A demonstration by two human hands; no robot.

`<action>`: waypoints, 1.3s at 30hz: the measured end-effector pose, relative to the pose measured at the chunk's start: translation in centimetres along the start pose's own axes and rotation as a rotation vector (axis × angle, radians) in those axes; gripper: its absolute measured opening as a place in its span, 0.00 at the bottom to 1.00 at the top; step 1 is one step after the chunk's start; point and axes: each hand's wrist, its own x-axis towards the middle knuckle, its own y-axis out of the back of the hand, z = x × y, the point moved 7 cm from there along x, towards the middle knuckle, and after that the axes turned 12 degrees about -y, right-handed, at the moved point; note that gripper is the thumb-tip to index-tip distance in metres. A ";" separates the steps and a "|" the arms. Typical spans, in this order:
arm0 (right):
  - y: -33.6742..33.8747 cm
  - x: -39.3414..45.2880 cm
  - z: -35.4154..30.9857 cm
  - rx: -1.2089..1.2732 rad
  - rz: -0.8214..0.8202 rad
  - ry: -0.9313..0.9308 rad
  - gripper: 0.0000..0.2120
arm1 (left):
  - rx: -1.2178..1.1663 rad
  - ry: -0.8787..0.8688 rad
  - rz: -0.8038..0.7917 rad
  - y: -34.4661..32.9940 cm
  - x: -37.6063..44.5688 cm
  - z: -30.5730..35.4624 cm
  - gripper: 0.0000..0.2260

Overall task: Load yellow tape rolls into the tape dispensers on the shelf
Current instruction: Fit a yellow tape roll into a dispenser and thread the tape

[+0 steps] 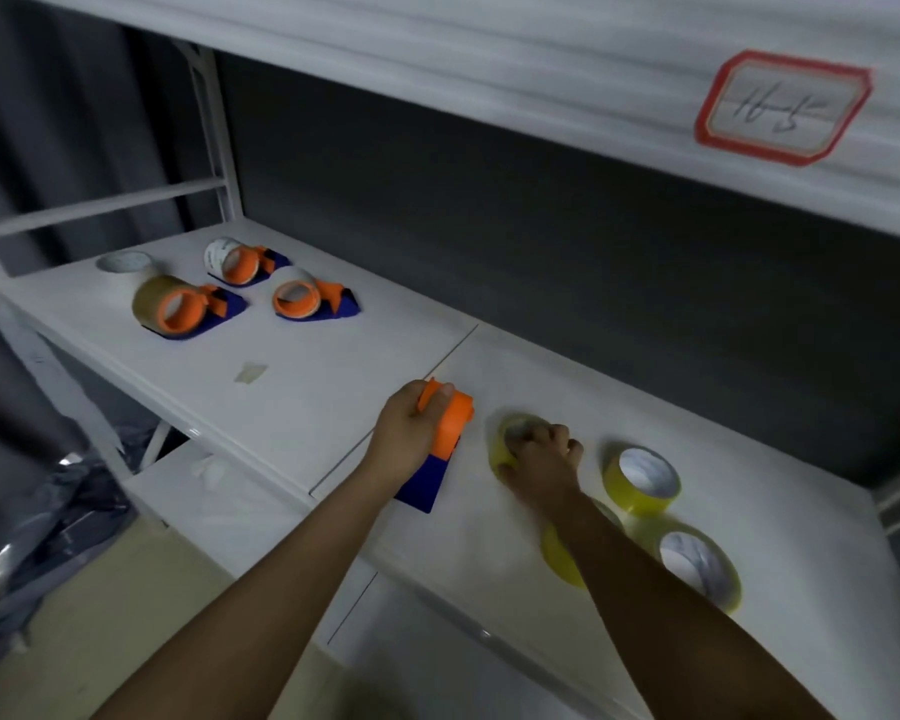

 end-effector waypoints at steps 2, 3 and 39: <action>0.0 -0.5 -1.5 0.082 0.030 0.150 0.17 | -0.001 0.000 0.017 0.6 -0.2 -0.6 0.11; 0.1 -0.7 -2.0 0.145 0.053 0.188 0.20 | -0.002 0.000 0.029 1.0 -0.2 -0.8 0.10; 4.5 -2.3 -26.5 1.965 -0.625 -0.222 0.26 | -0.195 0.031 -0.031 20.5 5.0 -5.1 0.08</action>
